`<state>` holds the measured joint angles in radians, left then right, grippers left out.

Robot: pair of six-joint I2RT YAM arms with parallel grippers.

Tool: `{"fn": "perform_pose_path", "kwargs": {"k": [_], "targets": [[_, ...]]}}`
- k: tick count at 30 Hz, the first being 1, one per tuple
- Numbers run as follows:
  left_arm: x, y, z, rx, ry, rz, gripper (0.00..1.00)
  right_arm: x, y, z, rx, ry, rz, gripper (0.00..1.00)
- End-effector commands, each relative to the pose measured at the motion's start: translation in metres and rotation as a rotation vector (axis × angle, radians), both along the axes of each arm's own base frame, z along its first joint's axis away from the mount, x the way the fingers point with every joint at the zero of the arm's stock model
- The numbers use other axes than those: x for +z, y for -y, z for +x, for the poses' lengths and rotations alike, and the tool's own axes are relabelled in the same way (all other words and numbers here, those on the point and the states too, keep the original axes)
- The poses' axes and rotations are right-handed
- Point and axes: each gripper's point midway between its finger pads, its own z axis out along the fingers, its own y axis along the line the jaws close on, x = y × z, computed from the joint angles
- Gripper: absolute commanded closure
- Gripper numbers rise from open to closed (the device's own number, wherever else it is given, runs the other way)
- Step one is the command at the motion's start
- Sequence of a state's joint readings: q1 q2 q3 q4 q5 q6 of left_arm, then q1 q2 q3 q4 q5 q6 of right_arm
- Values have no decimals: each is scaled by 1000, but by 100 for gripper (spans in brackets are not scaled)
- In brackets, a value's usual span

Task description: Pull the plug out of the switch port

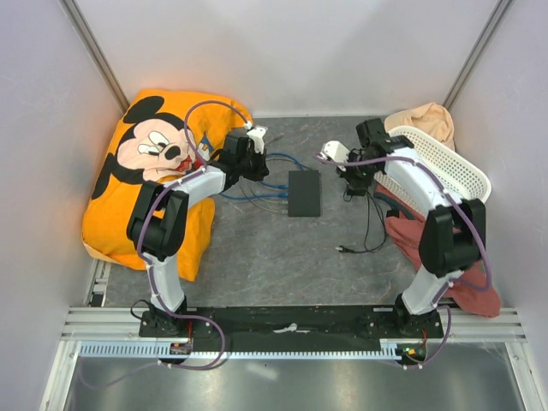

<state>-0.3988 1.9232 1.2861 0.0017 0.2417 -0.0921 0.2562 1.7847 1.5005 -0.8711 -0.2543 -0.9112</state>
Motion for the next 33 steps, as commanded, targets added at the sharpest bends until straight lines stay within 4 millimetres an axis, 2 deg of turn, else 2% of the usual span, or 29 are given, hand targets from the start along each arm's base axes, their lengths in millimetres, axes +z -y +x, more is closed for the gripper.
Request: {"fn": "perform_pose_path", "kwargs": {"k": [1,2,3,6,7,8,11,12,13,14,15,16,19,20,21,25,28,31,32,33], "targets": [[14,7,13,10,27,-47,98,-20,60,-38,-113,-92,-92,100],[13,7,12,12,24,-45,98,-28,78,-48,-132,-109,-136,100],[11,6,11,16,22,-42,98,-22,99,-50,-186,-92,-142,100],[3,5,8,15,3,-47,98,-12,124,-55,-258,-69,-137,100],[1,7,6,9,-6,-50,98,-10,124,-54,-255,-61,-140,100],[-1,11,3,-15,-17,-63,98,-9,133,-54,-280,-56,-140,100],[2,17,2,-38,-17,-89,97,-1,128,-44,-291,-32,-102,100],[4,18,3,-39,-13,-95,97,0,120,-41,-310,-43,-51,100],[4,18,3,-41,-12,-97,97,11,116,-29,-321,-15,-20,100],[5,18,4,-39,-10,-96,97,16,112,-24,-333,-8,6,98],[6,18,4,-42,-4,-92,97,19,107,-20,-332,-17,36,91],[6,17,4,-44,-2,-87,97,34,97,-10,-328,8,93,66],[9,13,3,-50,8,-71,95,54,79,3,-310,39,175,42],[6,12,1,-47,0,-64,94,58,77,6,-312,49,190,38],[6,10,1,-45,-1,-62,94,60,62,9,-281,53,202,35],[7,11,-5,-60,-17,-66,92,77,34,20,-232,79,289,28],[12,18,-8,-111,-11,-82,82,82,1,24,-210,59,366,25],[16,22,-6,-130,-28,-86,73,73,-41,23,-174,20,420,24],[21,24,-3,-133,-19,-92,71,65,-50,24,-172,3,423,24],[19,25,-3,-129,-32,-95,71,61,-67,27,-188,-3,439,23]]}}
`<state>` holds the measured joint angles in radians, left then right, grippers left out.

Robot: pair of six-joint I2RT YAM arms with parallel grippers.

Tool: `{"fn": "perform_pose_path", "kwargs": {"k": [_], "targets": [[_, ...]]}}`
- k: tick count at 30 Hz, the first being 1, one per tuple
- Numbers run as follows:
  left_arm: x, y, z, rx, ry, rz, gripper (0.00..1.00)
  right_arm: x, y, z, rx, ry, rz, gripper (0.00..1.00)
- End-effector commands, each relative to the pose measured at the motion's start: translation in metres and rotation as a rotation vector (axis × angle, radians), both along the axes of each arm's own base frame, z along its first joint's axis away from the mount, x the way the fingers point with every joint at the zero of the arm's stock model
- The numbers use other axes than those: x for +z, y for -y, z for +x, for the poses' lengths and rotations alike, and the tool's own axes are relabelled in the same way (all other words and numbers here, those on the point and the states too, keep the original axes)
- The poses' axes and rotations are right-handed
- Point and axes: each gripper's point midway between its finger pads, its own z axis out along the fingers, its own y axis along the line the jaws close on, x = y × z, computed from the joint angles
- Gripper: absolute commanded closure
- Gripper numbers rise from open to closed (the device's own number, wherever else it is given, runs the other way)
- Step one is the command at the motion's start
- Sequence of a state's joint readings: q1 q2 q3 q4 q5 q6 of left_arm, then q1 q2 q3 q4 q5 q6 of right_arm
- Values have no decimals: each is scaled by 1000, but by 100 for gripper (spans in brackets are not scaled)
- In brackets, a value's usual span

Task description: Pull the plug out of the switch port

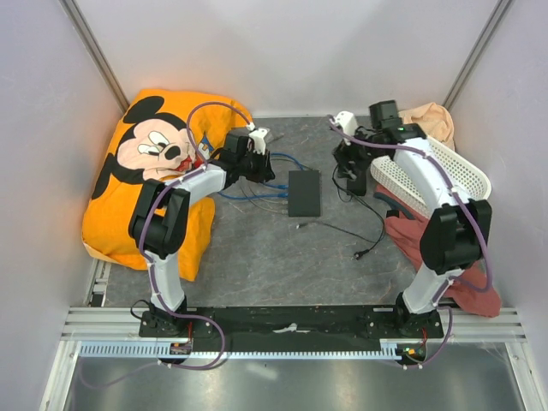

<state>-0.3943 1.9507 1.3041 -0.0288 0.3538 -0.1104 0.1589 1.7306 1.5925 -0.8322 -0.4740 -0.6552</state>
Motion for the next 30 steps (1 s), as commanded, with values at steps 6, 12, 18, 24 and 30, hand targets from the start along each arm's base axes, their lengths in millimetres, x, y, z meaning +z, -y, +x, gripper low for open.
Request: {"fn": "perform_pose_path", "kwargs": {"k": [6,12,18,24,30], "targets": [[24,10,-11,-52,-40,-79,64,-42,-88,42,-162,-169,231,22],[23,7,-51,-111,-124,-116,76,-53,-98,82,-250,-166,267,22],[41,13,-89,-290,-103,-188,98,-52,-112,128,-233,-102,295,22],[5,10,-102,-273,-238,-132,98,-84,-119,138,-222,-146,293,26],[-16,6,-114,-263,-303,-123,98,-100,-115,123,-212,-191,267,27]]}}
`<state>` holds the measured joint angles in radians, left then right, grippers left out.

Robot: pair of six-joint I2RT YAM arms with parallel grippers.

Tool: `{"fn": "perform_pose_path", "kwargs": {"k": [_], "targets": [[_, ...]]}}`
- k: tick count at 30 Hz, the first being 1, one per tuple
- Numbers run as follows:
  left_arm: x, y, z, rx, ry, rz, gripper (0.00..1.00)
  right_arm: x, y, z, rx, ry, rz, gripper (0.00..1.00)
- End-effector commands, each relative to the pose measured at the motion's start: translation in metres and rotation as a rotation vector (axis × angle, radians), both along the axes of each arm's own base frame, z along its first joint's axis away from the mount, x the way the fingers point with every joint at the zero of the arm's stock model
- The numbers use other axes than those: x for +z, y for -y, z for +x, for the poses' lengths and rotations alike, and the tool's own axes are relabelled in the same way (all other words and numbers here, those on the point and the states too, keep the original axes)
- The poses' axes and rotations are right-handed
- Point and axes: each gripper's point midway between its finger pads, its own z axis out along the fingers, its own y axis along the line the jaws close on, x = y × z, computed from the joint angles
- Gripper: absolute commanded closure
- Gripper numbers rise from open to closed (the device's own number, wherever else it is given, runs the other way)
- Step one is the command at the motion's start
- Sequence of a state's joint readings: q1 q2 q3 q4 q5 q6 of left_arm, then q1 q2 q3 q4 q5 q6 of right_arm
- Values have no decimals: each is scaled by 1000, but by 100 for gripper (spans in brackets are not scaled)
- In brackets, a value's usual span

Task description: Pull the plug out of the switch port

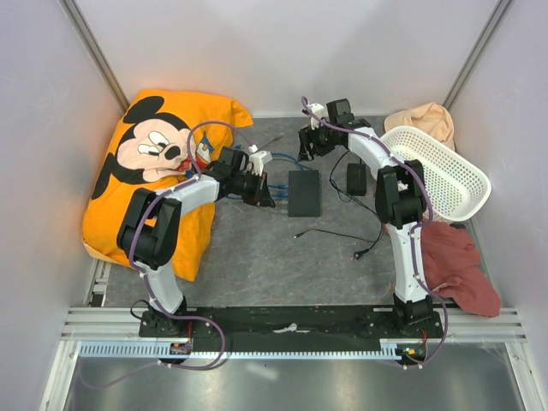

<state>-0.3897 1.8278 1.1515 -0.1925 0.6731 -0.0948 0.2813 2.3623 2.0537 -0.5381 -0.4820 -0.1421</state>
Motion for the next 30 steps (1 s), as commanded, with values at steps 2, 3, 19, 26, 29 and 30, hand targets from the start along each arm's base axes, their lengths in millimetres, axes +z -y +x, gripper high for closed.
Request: {"fn": "perform_pose_path", "kwargs": {"k": [2,3,19,26,29,30], "targets": [[-21,-6,-15,-32,-44,38,98,-3,-2,-10,22,-23,10,27],[-25,-7,-16,-33,-41,53,98,-5,-2,-11,23,-33,8,27],[-66,-21,26,84,20,297,98,-29,10,-58,62,-178,-31,30],[-52,-15,81,147,122,322,98,-32,17,-89,87,-231,-42,31],[-52,-9,103,146,136,318,98,-32,17,-106,100,-283,-29,31],[-53,-8,108,149,135,321,98,-33,17,-113,106,-303,-19,31]]}}
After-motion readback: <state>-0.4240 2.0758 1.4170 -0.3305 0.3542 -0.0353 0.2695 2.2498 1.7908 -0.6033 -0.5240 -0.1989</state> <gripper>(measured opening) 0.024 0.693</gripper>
